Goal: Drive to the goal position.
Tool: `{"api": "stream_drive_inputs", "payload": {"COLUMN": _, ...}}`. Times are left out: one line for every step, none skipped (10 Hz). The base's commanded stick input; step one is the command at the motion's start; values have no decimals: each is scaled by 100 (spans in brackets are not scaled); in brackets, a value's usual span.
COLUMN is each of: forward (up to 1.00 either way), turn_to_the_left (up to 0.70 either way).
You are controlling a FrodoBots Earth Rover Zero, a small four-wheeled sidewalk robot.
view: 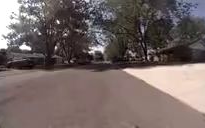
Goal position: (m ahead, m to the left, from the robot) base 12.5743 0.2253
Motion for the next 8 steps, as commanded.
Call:
{"api": "stream_drive_inputs", "payload": {"forward": 69, "turn_to_the_left": 3}}
{"api": "stream_drive_inputs", "payload": {"forward": 69, "turn_to_the_left": 3}}
{"api": "stream_drive_inputs", "payload": {"forward": 69, "turn_to_the_left": 3}}
{"api": "stream_drive_inputs", "payload": {"forward": 69, "turn_to_the_left": 3}}
{"api": "stream_drive_inputs", "payload": {"forward": 69, "turn_to_the_left": 3}}
{"api": "stream_drive_inputs", "payload": {"forward": 69, "turn_to_the_left": 3}}
{"api": "stream_drive_inputs", "payload": {"forward": 69, "turn_to_the_left": 3}}
{"api": "stream_drive_inputs", "payload": {"forward": 69, "turn_to_the_left": 3}}
